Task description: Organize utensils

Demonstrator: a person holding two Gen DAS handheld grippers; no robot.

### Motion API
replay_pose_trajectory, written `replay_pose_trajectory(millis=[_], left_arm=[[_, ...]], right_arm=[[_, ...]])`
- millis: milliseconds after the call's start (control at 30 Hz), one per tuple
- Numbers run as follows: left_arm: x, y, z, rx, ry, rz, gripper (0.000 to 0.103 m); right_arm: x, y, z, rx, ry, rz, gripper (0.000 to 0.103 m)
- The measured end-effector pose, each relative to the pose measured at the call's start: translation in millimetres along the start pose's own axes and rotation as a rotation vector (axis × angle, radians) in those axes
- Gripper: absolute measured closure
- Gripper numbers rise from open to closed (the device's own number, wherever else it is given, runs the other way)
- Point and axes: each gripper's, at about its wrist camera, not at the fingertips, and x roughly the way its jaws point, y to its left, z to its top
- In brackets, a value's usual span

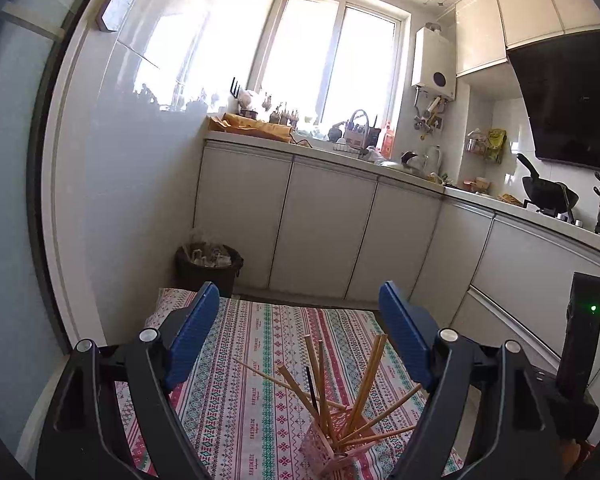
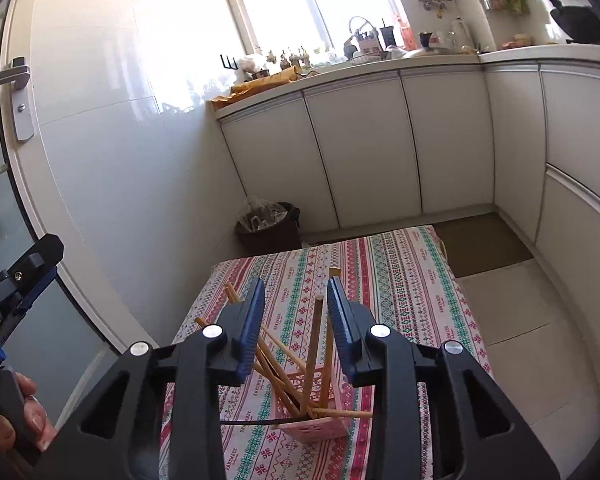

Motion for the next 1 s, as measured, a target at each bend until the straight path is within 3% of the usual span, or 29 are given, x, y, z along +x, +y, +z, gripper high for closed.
replay_pose_trajectory(millis=[267,433,767,1000], left_arm=[[-15,4,10,-0.025,-0.047,0.011,0.016],[-19,12,11,-0.047,-0.040,0.023,0.014],[-20,-6,2,0.020,0.046,0.114,0.007],[-34,-14,-5,0.040,0.080,0.186,0.007]], right_arm=[[-28,3,4,0.001,-0.038,0.008,0.067],[-45,10,10,-0.002,-0.067,0.013,0.057],[-73,23,-9,-0.025,-0.076,-0.138,0.038],[-95,31,-22,-0.030,-0.081,-0.219,0.015]])
